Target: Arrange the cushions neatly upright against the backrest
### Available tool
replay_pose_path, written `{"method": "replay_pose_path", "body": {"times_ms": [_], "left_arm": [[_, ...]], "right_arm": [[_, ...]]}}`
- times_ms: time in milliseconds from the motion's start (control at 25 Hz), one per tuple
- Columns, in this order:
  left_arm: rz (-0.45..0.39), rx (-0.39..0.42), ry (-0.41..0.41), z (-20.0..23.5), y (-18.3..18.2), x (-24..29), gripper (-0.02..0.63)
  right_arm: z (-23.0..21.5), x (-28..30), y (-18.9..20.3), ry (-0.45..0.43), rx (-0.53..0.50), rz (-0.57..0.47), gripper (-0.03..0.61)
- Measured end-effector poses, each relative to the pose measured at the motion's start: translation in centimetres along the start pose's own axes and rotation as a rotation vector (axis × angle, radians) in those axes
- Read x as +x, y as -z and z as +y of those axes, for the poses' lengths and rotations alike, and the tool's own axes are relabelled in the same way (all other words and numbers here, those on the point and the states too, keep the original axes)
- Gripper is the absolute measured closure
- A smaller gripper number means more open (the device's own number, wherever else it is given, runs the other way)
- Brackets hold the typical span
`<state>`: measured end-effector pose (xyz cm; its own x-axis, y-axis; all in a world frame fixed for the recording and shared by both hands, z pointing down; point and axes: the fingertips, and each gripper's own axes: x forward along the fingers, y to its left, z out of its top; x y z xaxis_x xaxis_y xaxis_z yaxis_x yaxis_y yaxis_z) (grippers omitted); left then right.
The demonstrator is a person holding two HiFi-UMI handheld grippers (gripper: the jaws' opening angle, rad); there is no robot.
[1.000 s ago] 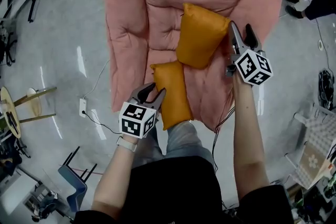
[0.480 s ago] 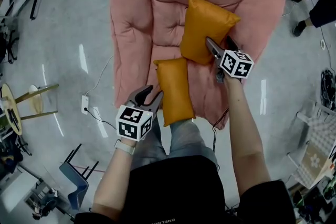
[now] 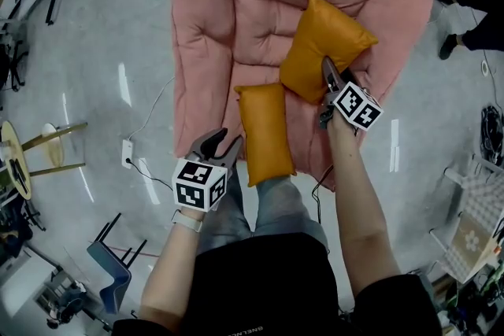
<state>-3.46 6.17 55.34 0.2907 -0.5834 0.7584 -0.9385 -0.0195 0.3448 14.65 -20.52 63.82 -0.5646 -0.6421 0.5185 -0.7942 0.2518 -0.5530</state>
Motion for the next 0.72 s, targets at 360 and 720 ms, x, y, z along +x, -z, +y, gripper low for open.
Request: {"method": "replay_pose_path", "body": {"times_ms": [360,720], "left_arm": [[0.017,0.044,0.068,-0.5,1.2,0.1,0.451],[0.271,0.186,0.291,-3.4,12.1,3.5,0.378]], "right_arm": [[0.0,-1.8,0.7,0.0,-0.055,0.007,0.222],[4.5,-10.2,11.7,-0.202,-0.231,0.273,0.219]]}}
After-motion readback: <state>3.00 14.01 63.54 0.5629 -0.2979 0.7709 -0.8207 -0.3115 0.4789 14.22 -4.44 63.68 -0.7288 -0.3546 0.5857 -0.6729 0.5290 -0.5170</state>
